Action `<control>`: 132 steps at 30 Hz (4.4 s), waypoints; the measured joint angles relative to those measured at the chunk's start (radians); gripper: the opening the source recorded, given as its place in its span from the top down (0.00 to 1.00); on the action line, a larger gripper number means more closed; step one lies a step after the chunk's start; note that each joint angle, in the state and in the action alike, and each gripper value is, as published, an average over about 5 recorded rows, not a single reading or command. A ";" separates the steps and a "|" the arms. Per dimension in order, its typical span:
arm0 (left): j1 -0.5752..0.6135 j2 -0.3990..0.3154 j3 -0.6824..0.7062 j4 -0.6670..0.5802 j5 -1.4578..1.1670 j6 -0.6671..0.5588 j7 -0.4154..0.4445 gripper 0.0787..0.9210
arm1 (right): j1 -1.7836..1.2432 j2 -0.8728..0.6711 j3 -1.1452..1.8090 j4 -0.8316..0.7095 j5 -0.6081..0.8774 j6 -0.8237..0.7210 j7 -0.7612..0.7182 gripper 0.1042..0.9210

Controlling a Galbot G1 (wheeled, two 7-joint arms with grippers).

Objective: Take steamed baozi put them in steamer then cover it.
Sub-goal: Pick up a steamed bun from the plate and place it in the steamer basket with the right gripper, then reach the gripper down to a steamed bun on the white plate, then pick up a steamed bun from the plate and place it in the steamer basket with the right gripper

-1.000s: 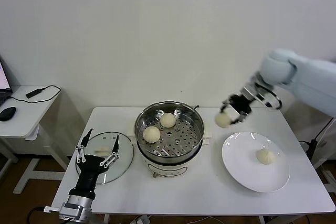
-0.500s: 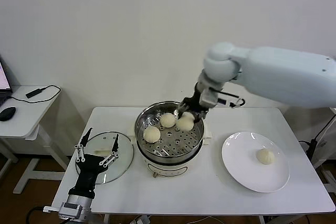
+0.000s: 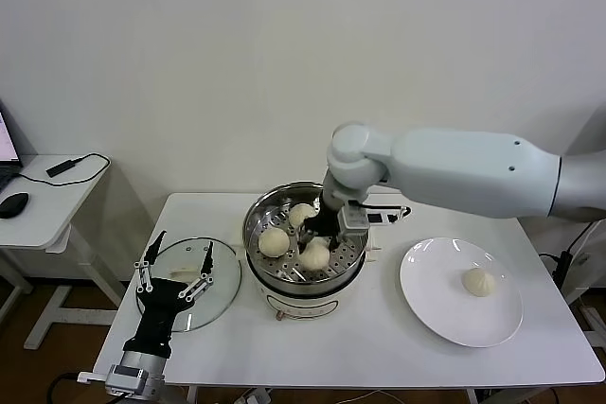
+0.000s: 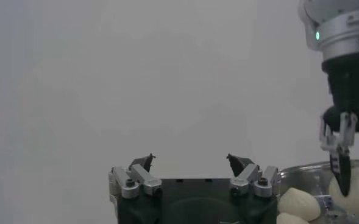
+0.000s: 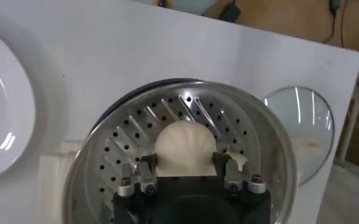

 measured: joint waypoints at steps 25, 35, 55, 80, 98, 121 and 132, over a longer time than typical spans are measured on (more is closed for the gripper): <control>-0.007 -0.003 -0.009 0.001 -0.009 -0.001 -0.003 0.12 | -0.075 -0.016 0.064 -0.003 -0.115 -0.006 0.012 0.12; -0.021 0.005 0.005 0.003 -0.009 0.005 -0.003 0.12 | -0.004 -0.156 0.132 -0.071 0.126 -0.191 -0.117 0.12; -0.033 0.012 0.011 0.009 -0.010 0.028 -0.012 0.12 | -0.135 -0.525 0.104 -0.347 0.450 -0.550 -0.220 0.12; -0.006 0.002 0.003 0.003 -0.008 0.023 -0.015 0.12 | -0.467 -0.518 0.251 -0.496 0.396 -0.648 -0.054 0.12; -0.004 0.001 0.003 0.006 -0.008 0.021 -0.016 0.12 | -0.518 -0.479 0.300 -0.551 0.372 -0.652 -0.032 0.35; -0.012 0.012 0.007 -0.009 -0.007 0.037 -0.020 0.12 | 0.029 -0.294 -0.019 -0.334 0.627 -0.727 -0.195 0.38; -0.016 0.014 0.008 -0.008 -0.007 0.037 -0.021 0.12 | 0.202 -0.084 -0.143 -0.253 0.788 -0.810 -0.190 0.38</control>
